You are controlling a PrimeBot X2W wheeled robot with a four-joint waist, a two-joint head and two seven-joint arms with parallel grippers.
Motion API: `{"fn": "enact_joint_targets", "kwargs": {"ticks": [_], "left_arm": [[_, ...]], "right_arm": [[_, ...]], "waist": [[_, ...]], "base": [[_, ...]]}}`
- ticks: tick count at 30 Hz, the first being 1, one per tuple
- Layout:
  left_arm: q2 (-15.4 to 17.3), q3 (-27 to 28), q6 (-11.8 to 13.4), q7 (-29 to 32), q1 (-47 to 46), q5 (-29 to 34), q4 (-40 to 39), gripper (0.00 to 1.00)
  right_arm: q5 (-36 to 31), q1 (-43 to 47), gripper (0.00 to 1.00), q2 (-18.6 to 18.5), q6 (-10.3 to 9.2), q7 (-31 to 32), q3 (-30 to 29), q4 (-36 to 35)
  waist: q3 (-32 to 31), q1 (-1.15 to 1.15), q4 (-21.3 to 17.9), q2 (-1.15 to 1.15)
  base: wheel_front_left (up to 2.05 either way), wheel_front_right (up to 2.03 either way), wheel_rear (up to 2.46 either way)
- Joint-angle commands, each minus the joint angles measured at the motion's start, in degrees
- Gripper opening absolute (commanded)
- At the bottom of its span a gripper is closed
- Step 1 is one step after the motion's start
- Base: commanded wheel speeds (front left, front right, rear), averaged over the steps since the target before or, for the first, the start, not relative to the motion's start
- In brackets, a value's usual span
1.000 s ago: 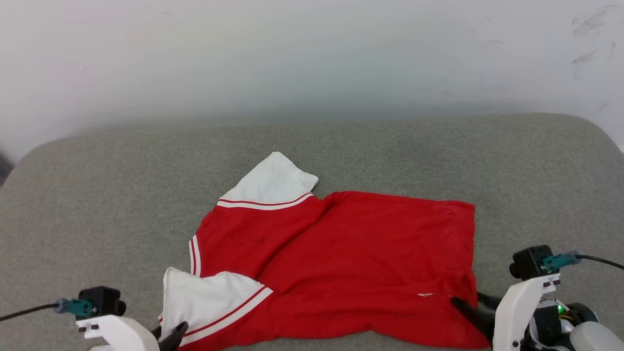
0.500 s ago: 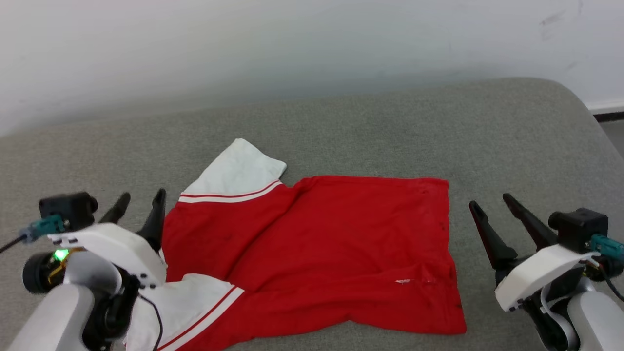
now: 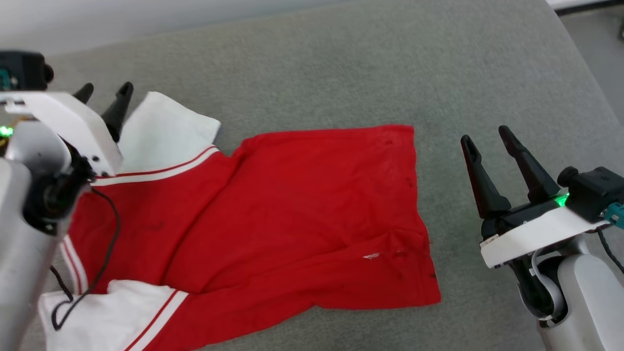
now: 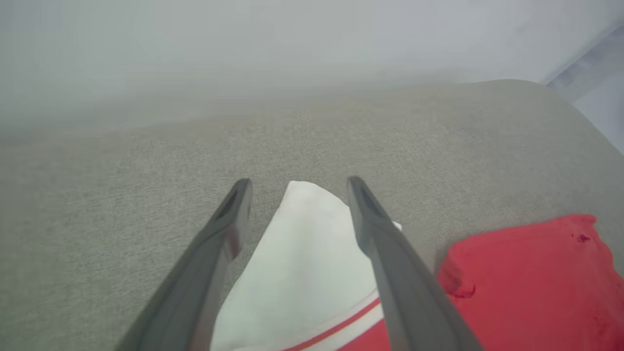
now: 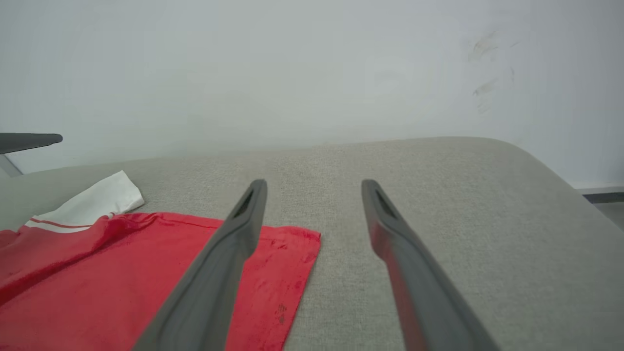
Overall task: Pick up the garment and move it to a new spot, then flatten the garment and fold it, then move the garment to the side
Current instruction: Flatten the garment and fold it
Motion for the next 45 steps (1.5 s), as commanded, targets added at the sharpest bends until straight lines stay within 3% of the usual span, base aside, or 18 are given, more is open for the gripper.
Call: {"fn": "enact_joint_targets", "kwargs": {"ticks": [1, 7, 11, 16, 17, 18, 19, 20, 21, 25, 32, 39, 45], "left_arm": [[0.79, -0.28, -1.18, 3.58, -2.42, -1.36, 1.18, 1.0], [5.01, -1.54, -2.43, 16.52, -7.72, -3.73, 4.17, 1.0], [8.15, -2.96, -1.06, 24.93, -9.91, -3.72, 5.73, 1.0], [8.82, -4.37, 1.79, 33.26, -9.61, -5.07, 7.63, 1.0], [8.24, -5.26, 3.02, 36.11, -8.46, -5.55, 8.08, 0.77], [7.83, -5.57, 3.6, 37.3, -7.93, -6.09, 8.32, 0.46], [7.36, -5.84, 4.14, 38.06, -7.36, -6.35, 8.35, 0.26], [7.36, -5.84, 4.14, 38.06, -7.36, -6.35, 8.35, 0.26], [6.93, -5.96, 4.51, 38.3, -6.91, -6.47, 8.4, 0.0], [5.14, -5.78, 4.94, 36.69, -5.67, -7.16, 8.46, 0.0], [2.24, -5.2, 2.07, 26.06, -6.65, -5.23, 8.51, 0.0], [-2.13, -6.41, -1.05, 18.88, -9.85, -3.48, 7.92, 0.0], [-4.99, -7.86, -3.04, 15.12, -11.47, -2.21, 5.89, 0.0]], "right_arm": [[-0.46, -1.15, 1.0, 0.59, -0.02, -0.19, -0.33, -0.34], [0.23, -1.73, 1.0, 2.1, -0.02, -0.26, 0.41, -0.12], [1.1, -2.02, 1.0, 3.08, -0.02, -0.69, 1.01, 0.59], [2.64, -2.29, 1.0, 3.84, -0.02, -1.12, 1.73, 2.3], [3.47, -2.4, 1.0, 3.75, -0.02, -1.04, 1.93, 3.05], [3.92, -2.45, 1.0, 3.61, -0.02, -0.9, 1.96, 3.41], [4.44, -2.53, 1.0, 3.42, -0.02, -0.57, 2.14, 3.74], [4.44, -2.53, 1.0, 3.42, -0.02, -0.57, 2.14, 3.74], [4.94, -2.84, 1.0, 3.04, -0.02, -0.36, 2.31, 3.95], [8.05, -3.96, 1.0, 1.63, -0.02, 1.41, 2.42, 5.05], [12.27, -7.78, 1.0, -2.26, -0.02, 8.93, 3.35, 8.49], [17.52, -14.33, 1.0, -7.84, -0.02, 25.89, 6.59, 13.41], [18.18, -20.35, 1.0, -10.04, -0.02, 37.49, 7.43, 17.74]], "waist": [[3.5, -0.01, -3.27, 0.0], [6.3, -0.01, -5.93, 0.0], [8.14, -0.01, -7.86, 0.0], [9.65, -0.01, -9.57, 0.0], [9.8, -0.01, -9.83, 0.0], [9.83, -0.01, -9.86, 0.0], [9.82, -0.01, -9.83, 0.0], [9.82, -0.01, -9.83, 0.0], [9.69, -0.01, -9.77, 0.0], [8.58, -0.01, -8.73, 0.0], [5.62, -0.01, -4.05, 0.0], [3.62, -0.01, 3.45, 0.0], [4.6, -0.01, 8.93, 0.0]], "base": [[0.0, 0.0, 0.0], [0.0, 0.0, 0.0], [0.0, 0.0, 0.0], [0.0, 0.0, 0.0], [0.0, 0.0, 0.0], [0.0, 0.0, 0.0], [0.0, 0.0, 0.0], [0.0, 0.0, 0.0], [0.0, 0.0, 0.0], [0.0, 0.0, 0.0], [0.0, 0.0, 0.0], [0.0, 0.0, 0.0], [0.0, 0.0, 0.0]]}}
